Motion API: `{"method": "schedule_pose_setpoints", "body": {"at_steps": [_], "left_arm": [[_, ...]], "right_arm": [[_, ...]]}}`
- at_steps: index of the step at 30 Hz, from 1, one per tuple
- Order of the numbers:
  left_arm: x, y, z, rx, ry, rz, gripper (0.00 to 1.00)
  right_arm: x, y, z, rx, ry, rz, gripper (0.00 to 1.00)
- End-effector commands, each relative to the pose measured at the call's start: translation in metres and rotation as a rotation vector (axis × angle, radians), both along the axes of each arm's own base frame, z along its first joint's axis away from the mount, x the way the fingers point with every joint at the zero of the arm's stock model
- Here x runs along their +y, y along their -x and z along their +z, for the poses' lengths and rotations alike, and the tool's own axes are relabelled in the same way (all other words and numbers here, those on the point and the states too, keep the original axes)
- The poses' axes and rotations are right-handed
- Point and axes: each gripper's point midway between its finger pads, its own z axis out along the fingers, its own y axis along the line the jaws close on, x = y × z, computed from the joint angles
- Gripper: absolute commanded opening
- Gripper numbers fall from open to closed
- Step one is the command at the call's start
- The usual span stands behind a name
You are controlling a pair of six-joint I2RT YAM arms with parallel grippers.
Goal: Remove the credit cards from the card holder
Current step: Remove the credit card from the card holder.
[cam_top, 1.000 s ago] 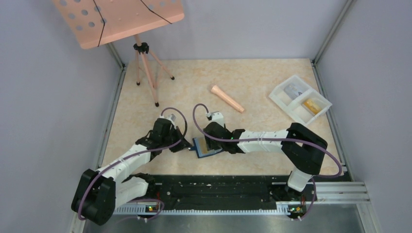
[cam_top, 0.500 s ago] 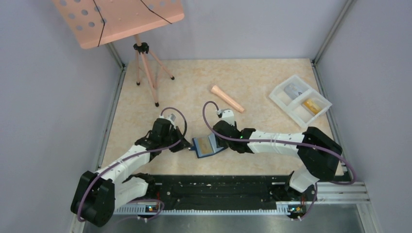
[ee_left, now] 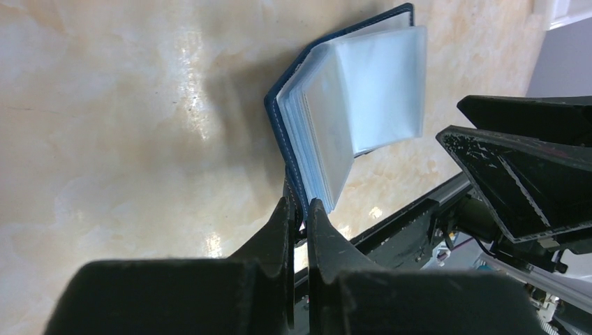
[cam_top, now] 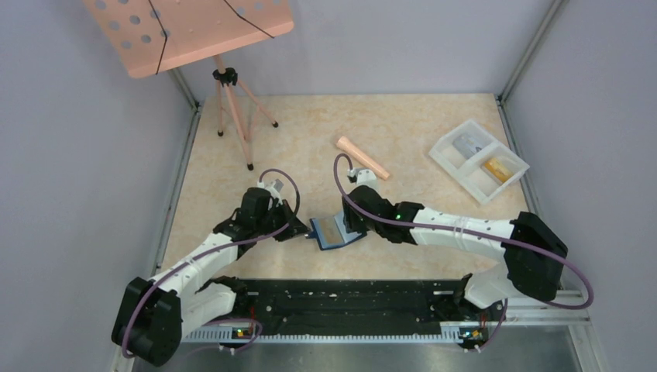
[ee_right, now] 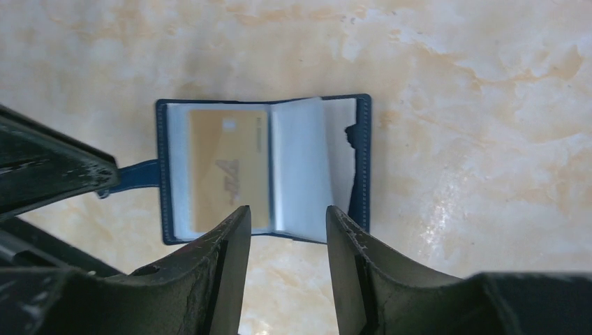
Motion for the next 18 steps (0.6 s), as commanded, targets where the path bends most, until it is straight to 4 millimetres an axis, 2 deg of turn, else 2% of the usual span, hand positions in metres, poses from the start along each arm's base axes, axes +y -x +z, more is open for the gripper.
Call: {"method": "schedule_pose_setpoints", "body": {"at_steps": [1, 3, 5, 12, 15, 18], "left_arm": [[-0.008, -0.011, 0.026, -0.092, 0.063, -0.014, 0.00], [-0.008, -0.011, 0.026, -0.091, 0.065, -0.012, 0.00], [-0.008, -0.011, 0.026, -0.090, 0.066, -0.011, 0.00], [-0.008, -0.010, 0.025, -0.088, 0.066, -0.009, 0.00], [-0.008, -0.010, 0.027, -0.093, 0.066, -0.010, 0.00], [-0.008, -0.011, 0.027, -0.092, 0.065, -0.011, 0.00]], "right_arm": [[0.033, 0.001, 0.055, -0.051, -0.189, 0.093, 0.43], [0.044, 0.005, 0.060, -0.049, -0.245, 0.136, 0.43], [0.052, 0.008, 0.056, -0.033, -0.262, 0.161, 0.43], [0.066, 0.007, 0.024, 0.025, -0.237, 0.192, 0.54], [0.074, 0.008, 0.017, 0.046, -0.247, 0.216, 0.59], [0.080, 0.012, 0.004, 0.087, -0.241, 0.238, 0.60]]}}
